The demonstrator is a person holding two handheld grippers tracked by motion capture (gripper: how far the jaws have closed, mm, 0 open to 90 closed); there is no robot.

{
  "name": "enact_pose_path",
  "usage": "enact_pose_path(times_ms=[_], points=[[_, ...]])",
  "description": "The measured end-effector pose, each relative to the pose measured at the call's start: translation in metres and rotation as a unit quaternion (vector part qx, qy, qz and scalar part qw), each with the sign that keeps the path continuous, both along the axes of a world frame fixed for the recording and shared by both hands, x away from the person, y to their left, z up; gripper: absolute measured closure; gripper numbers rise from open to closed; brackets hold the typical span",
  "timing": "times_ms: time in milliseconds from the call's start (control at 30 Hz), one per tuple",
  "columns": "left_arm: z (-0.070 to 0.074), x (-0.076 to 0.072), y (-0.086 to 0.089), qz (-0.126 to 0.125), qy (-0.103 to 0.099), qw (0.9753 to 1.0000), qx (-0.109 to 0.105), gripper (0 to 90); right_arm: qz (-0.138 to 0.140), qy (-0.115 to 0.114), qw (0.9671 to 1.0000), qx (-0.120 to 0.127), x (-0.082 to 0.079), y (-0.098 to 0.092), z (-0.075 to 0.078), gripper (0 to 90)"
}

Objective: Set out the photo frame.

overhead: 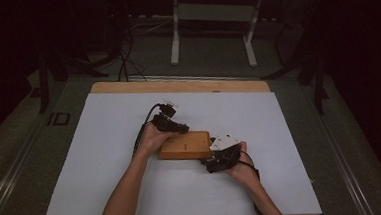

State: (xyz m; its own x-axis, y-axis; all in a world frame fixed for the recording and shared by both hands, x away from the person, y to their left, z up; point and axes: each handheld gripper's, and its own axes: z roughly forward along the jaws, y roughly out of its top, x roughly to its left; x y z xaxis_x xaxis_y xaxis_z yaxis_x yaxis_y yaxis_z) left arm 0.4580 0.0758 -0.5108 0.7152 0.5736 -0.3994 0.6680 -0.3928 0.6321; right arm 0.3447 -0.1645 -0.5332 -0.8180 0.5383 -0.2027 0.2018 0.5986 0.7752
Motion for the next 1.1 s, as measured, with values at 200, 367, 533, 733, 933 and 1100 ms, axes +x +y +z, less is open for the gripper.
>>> enact_pose_path(times_ms=[200, 367, 533, 733, 933, 1100], points=[[0.001, 0.004, 0.0, -0.002, 0.012, 0.9999, 0.003, 84.4, 0.005, -0.017, 0.9998, -0.001, -0.001, 0.003, 0.002, 17.1], [0.003, 0.004, -0.001, -0.002, 0.015, 0.9999, 0.008, 84.4, 0.003, -0.02, 0.9998, 0.0, 0.001, 0.003, 0.004, 18.0], [0.003, 0.008, 0.0, -0.001, 0.027, 0.9996, 0.008, 84.6, -0.006, -0.023, 0.9994, 0.025, 0.005, -0.003, 0.008, 25.7], [-0.001, 0.009, 0.004, -0.011, 0.046, 0.9988, -0.01, 84.4, -0.007, -0.021, 0.9987, 0.046, 0.008, -0.011, 0.013, 33.1], [-0.001, 0.007, 0.006, -0.016, 0.059, 0.9981, -0.007, 83.3, -0.002, -0.024, 0.9984, 0.052, 0.007, -0.014, 0.016, 41.9], [-0.001, 0.006, 0.008, -0.025, 0.063, 0.9977, -0.007, 83.2, 0.018, -0.028, 0.9984, 0.046, 0.007, -0.013, 0.018, 41.0]])
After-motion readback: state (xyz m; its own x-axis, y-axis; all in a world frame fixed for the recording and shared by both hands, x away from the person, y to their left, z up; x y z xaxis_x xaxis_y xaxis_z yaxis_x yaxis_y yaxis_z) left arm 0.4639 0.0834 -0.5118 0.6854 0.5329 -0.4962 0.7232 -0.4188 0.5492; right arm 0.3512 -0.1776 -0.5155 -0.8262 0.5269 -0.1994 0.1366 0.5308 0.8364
